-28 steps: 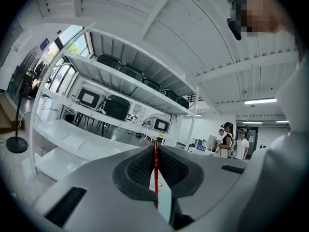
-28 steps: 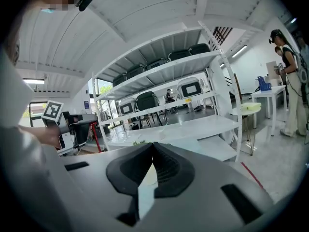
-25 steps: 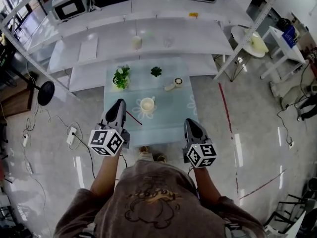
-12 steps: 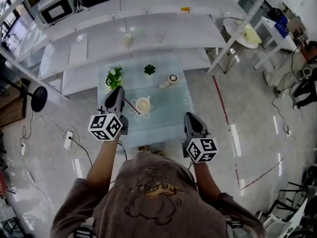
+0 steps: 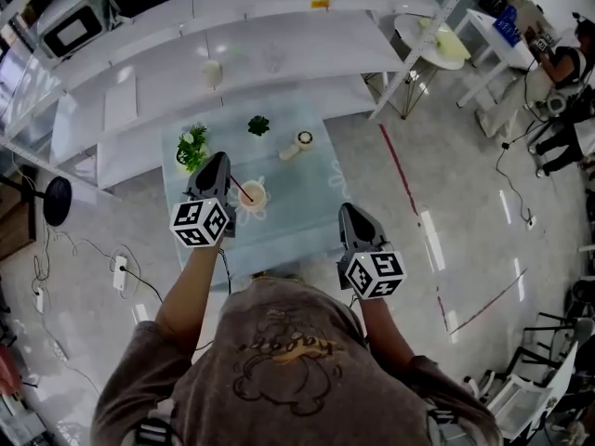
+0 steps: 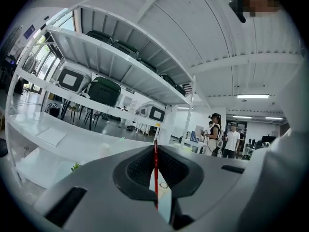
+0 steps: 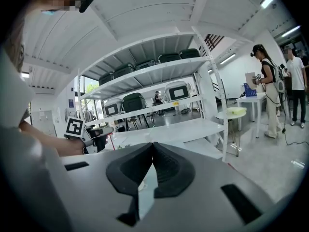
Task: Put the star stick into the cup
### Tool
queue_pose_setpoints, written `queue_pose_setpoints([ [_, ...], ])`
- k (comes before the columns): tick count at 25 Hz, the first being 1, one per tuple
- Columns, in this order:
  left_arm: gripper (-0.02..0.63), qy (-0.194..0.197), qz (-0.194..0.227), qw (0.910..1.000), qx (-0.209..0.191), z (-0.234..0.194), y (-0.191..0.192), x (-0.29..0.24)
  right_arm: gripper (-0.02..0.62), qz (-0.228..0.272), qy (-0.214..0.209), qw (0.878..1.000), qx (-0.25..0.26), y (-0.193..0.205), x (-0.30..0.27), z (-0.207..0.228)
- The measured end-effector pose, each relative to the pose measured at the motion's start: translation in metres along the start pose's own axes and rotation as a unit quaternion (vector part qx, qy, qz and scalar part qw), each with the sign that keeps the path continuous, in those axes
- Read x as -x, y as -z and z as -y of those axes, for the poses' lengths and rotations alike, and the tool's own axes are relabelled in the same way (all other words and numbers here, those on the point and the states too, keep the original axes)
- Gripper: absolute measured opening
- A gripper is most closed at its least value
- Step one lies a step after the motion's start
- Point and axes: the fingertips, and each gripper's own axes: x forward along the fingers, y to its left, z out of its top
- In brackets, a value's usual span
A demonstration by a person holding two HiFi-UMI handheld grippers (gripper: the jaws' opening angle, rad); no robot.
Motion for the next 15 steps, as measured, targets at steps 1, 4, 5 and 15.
queue_pose_setpoints([
  [1,0.032,0.002,-0.004,1.0,-0.002,0.0,0.004,-0.004,0.003,-0.001,0.004,1.0,0.0,0.001,0.0,0.001],
  [4,0.031,0.01,-0.02,0.9997,-0.002,-0.002,0.021,-0.015,0.003,-0.002,0.014,1.0,-0.003,0.003,0.001,0.005],
  [5,0.031,0.014,-0.027,0.9995,-0.004,-0.001,0.027,-0.018,0.003,-0.002,0.018,1.0,-0.005,0.004,0.002,0.006],
  [15,0.032,0.035,-0.077,0.9964,-0.002,-0.003,0.072,-0.04,0.003,0.001,0.053,0.999,-0.013,0.009,0.004,0.02],
])
